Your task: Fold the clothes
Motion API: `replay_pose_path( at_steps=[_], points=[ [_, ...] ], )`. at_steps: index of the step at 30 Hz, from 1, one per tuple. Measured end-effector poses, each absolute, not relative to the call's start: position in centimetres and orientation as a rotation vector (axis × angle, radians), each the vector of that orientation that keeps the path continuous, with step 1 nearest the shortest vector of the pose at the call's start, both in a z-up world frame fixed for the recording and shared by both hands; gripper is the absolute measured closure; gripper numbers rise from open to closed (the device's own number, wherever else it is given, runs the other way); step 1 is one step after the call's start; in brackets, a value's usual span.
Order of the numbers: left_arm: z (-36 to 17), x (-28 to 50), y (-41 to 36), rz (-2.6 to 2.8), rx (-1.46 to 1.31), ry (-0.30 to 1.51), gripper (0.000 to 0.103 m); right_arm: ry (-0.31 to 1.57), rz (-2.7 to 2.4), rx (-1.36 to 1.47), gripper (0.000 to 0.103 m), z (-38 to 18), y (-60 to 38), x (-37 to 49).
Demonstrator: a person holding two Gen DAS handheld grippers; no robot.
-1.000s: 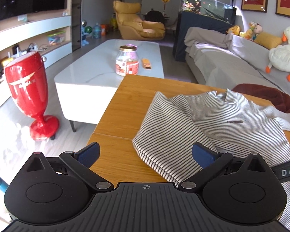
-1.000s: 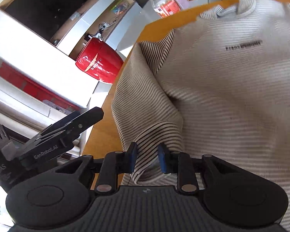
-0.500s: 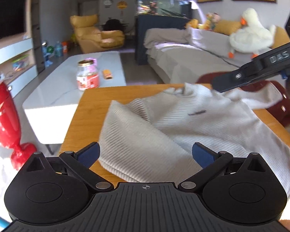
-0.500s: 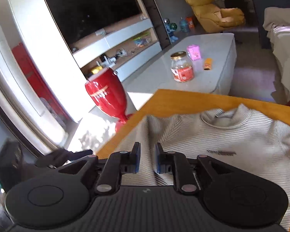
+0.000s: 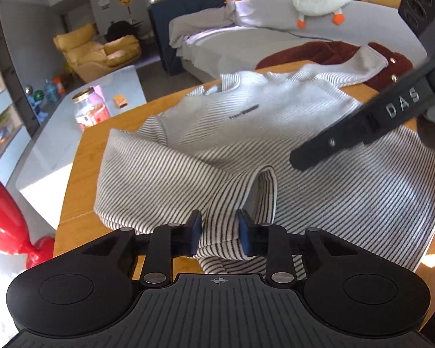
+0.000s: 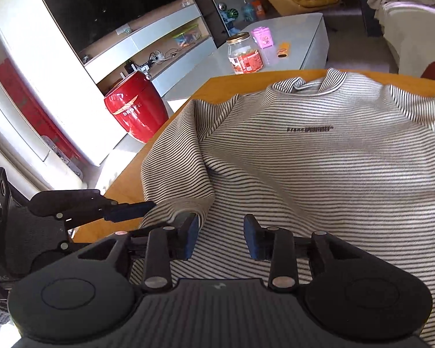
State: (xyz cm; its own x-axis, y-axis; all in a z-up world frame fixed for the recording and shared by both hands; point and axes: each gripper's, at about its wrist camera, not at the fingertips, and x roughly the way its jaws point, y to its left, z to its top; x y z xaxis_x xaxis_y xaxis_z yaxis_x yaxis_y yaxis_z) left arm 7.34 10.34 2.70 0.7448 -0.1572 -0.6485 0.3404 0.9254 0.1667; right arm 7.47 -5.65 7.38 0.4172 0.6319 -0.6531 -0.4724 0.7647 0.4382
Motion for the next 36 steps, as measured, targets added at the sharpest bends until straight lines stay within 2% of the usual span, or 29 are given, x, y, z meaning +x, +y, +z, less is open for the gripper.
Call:
replay_pose_path(
  at_steps=[3,7,8,9,10,12,15,18,21,25,29,33,36],
  points=[
    [3.9,7.6,10.9,-0.257,0.253,0.655,0.081,0.912,0.75,0.264,0.069,6.7,-4.7,7.6],
    [5.0,8.3,12.0,-0.219,0.193,0.644,0.081,0.889,0.785,0.286,0.069,5.6,-2.1,9.1],
    [5.3,8.4,12.2,-0.205,0.18,0.636,0.079,0.872,0.779,0.252,0.082,5.5,-1.3,9.6],
    [5.6,8.4,12.4,-0.195,0.164,0.625,0.075,0.854,0.773,0.219,0.1,5.4,-0.5,10.1],
    [6.0,8.4,12.7,-0.187,0.148,0.614,0.072,0.829,0.764,0.182,0.099,5.6,0.2,10.6],
    [6.8,8.2,13.1,-0.169,0.128,0.586,0.047,0.751,0.738,0.107,0.099,6.9,0.9,11.8],
    [7.7,8.6,13.5,-0.143,0.125,0.552,0.024,0.593,0.699,0.041,0.1,11.3,-0.1,13.9],
    [7.7,10.0,13.5,-0.138,0.127,0.55,0.013,0.438,0.654,-0.007,0.1,16.3,-1.9,16.1],
    [6.5,12.9,12.9,-0.132,0.126,0.572,0.012,0.359,0.613,-0.048,0.1,19.7,-3.8,18.1],
    [3.6,17.2,11.6,-0.096,0.167,0.633,0.013,0.374,0.557,-0.086,0.1,20.1,-6.2,20.7],
    [1.8,18.7,11.9,-0.067,0.203,0.679,0.014,0.444,0.478,-0.101,0.099,17.1,-8.7,22.8],
    [1.0,18.0,12.8,-0.042,0.217,0.706,0.012,0.59,0.388,-0.126,0.099,11.7,-10.5,24.7],
    [1.6,17.2,13.9,-0.049,0.188,0.707,0.012,0.597,0.354,-0.066,0.094,10.5,-11.8,24.0]
  ],
)
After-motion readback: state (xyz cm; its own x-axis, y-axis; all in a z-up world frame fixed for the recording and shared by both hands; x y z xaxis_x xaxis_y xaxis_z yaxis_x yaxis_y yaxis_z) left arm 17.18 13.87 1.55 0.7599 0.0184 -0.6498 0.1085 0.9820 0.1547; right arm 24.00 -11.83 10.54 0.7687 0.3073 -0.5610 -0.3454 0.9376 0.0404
